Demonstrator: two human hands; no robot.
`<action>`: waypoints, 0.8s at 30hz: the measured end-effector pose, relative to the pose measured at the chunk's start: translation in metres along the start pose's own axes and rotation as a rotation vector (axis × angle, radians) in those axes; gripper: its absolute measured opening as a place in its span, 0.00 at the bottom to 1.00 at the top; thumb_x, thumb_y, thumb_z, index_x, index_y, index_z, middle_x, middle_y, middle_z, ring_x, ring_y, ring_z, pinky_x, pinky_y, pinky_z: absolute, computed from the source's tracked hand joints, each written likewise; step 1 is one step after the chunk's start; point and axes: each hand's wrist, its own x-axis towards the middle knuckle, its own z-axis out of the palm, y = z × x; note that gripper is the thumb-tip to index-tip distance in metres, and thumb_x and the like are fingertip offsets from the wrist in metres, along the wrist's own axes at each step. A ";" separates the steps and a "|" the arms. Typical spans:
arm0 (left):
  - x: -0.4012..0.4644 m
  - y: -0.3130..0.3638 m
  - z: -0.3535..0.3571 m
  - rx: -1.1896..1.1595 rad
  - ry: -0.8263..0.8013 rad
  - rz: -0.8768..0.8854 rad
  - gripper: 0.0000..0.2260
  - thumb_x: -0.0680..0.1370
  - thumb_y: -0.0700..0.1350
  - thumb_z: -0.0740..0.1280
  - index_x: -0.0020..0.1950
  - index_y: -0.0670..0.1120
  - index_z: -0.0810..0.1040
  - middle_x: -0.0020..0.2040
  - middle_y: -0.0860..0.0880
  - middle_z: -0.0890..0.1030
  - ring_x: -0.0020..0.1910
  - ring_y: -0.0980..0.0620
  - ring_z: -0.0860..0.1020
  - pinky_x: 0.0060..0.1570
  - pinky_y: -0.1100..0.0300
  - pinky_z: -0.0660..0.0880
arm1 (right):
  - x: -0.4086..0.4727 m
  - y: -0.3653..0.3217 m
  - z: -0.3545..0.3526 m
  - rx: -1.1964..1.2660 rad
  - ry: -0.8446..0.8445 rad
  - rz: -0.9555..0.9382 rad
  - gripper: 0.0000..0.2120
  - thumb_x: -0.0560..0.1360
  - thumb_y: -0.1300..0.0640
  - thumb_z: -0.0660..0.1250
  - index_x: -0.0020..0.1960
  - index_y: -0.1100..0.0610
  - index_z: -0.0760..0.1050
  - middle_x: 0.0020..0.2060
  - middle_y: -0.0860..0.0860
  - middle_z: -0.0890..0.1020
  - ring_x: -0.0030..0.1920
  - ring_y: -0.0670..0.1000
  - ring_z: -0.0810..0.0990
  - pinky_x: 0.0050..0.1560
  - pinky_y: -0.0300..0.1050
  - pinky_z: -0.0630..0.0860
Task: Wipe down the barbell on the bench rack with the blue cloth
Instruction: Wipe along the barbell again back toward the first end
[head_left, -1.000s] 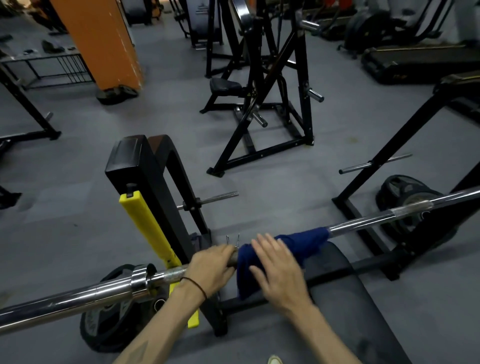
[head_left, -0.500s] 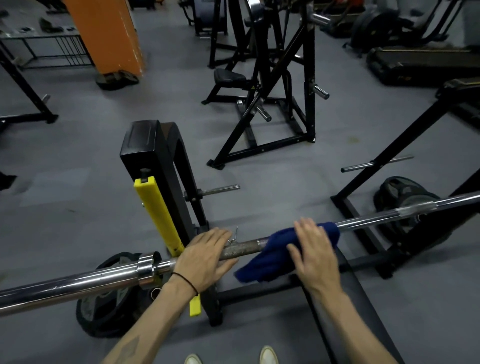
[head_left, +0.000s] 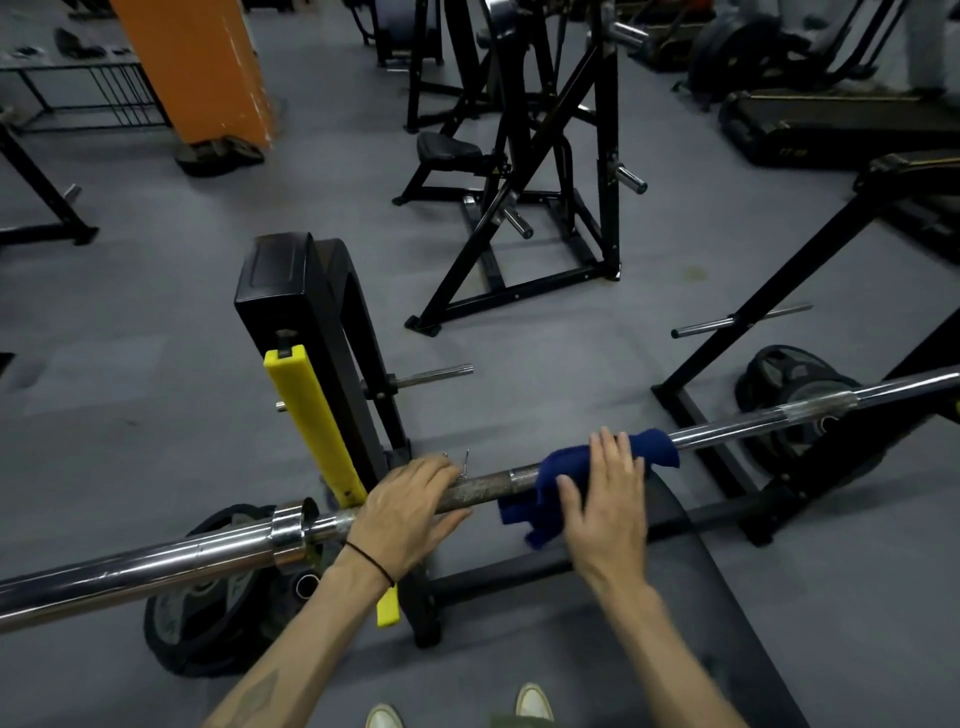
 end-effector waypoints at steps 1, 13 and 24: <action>0.001 0.000 0.001 0.000 0.001 0.004 0.20 0.74 0.58 0.71 0.59 0.48 0.79 0.56 0.50 0.80 0.53 0.51 0.80 0.52 0.56 0.78 | -0.006 -0.023 0.009 0.051 -0.011 0.049 0.37 0.85 0.35 0.46 0.82 0.62 0.58 0.82 0.56 0.58 0.84 0.53 0.49 0.83 0.53 0.44; -0.003 -0.001 0.006 -0.006 0.035 0.014 0.16 0.78 0.60 0.65 0.54 0.49 0.79 0.44 0.52 0.77 0.39 0.53 0.78 0.34 0.58 0.77 | 0.003 -0.005 0.005 0.037 0.037 0.064 0.36 0.85 0.36 0.45 0.80 0.63 0.63 0.81 0.57 0.62 0.83 0.54 0.53 0.83 0.54 0.43; 0.015 0.007 -0.005 0.147 -0.271 -0.099 0.34 0.76 0.73 0.38 0.50 0.51 0.74 0.36 0.52 0.80 0.33 0.49 0.81 0.31 0.55 0.75 | 0.010 0.028 -0.008 -0.012 -0.012 -0.123 0.32 0.86 0.39 0.49 0.79 0.61 0.66 0.80 0.55 0.65 0.82 0.55 0.59 0.81 0.57 0.56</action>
